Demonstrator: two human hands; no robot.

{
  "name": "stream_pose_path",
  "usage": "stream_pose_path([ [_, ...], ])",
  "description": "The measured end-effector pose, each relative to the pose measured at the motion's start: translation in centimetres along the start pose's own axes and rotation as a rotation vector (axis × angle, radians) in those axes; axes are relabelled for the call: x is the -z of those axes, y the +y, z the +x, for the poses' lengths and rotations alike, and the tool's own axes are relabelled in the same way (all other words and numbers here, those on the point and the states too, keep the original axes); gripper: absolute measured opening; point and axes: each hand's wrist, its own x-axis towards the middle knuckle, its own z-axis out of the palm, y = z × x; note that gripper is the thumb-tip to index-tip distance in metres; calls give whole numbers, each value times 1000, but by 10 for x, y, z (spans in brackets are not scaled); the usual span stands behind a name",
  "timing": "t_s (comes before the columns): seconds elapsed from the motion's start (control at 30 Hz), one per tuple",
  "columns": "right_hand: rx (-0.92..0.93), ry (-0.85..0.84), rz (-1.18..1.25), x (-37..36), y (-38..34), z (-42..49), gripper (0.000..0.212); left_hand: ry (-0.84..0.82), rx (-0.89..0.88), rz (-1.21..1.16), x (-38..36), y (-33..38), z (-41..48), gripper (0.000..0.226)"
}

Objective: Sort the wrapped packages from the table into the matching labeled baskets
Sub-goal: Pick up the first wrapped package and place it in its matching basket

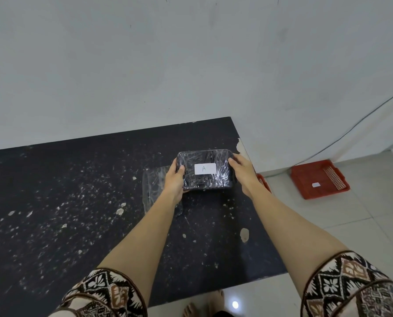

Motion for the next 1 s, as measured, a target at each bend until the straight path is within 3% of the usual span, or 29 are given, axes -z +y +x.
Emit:
stream_pose_path([
  [0.3, -32, -44, 125, 0, -1, -7, 39, 40, -40, 82, -9, -5, -5, 51],
  [0.57, -10, 19, 195, 29, 5, -27, 32, 9, -56, 185, -34, -3, -19, 49],
  [0.7, 0, 46, 227, 61, 13, -31, 23, 0, -49, 201, -65, -11, -32, 48],
  [1.0, 69, 73, 233, 186, 11, -6, 27, -2, -83, 151, -191, -29, -44, 44],
])
